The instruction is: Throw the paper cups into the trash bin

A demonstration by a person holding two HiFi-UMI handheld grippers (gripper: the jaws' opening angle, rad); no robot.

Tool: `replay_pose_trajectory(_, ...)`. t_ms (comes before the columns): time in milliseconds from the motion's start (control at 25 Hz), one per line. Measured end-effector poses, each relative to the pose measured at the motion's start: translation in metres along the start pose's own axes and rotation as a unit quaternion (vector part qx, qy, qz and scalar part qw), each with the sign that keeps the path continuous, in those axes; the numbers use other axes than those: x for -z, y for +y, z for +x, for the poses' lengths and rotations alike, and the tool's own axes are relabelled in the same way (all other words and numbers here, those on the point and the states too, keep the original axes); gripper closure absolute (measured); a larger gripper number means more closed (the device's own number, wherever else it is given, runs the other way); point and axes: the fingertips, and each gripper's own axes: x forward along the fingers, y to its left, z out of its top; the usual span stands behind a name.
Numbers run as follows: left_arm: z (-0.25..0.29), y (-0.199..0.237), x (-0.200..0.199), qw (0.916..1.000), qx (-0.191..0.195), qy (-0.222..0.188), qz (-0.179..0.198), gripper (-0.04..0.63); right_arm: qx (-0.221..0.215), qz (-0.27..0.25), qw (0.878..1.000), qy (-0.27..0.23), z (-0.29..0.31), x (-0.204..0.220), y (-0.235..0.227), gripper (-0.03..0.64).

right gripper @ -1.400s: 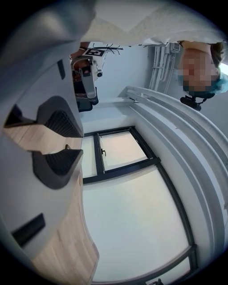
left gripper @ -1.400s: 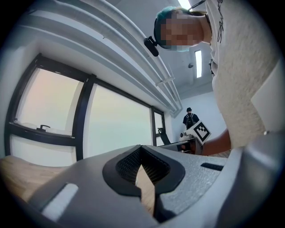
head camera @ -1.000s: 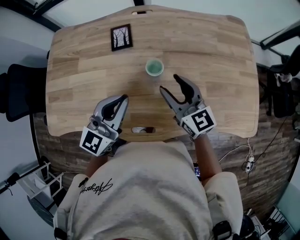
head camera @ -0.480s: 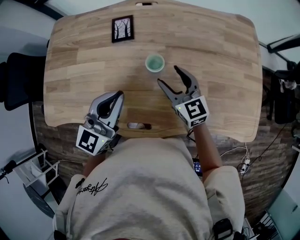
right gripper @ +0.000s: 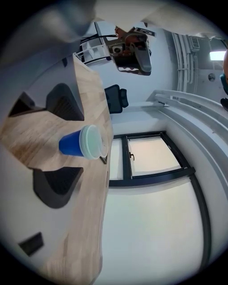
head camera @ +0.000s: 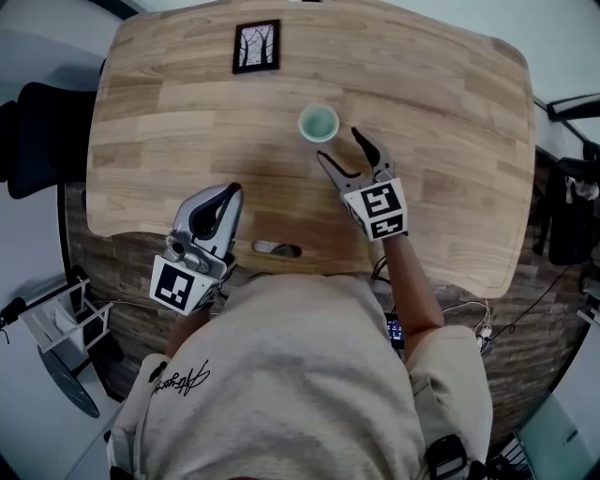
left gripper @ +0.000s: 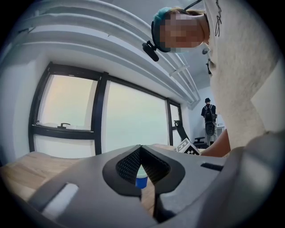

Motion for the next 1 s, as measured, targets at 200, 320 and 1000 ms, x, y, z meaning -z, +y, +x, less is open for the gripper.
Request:
replay_pose_trajectory(200, -0.004, 0.002, 0.0, 0.9997, -0.022, 0.004, -0.008, 0.592, -0.002, 0.001, 0.999, 0.037, 0.015, 0.014, 0.0, 0.31)
replay_pose_trajectory(320, -0.008, 0.003, 0.004, 0.9994, -0.032, 0.008, -0.01, 0.592, 0.006, 0.0, 0.999, 0.035, 0.024, 0.015, -0.003, 0.301)
replay_pose_trajectory(1000, -0.03, 0.008, 0.005, 0.9967, -0.08, 0.014, -0.01, 0.592, -0.016, -0.006, 0.999, 0.029, 0.056, 0.008, 0.0, 0.295)
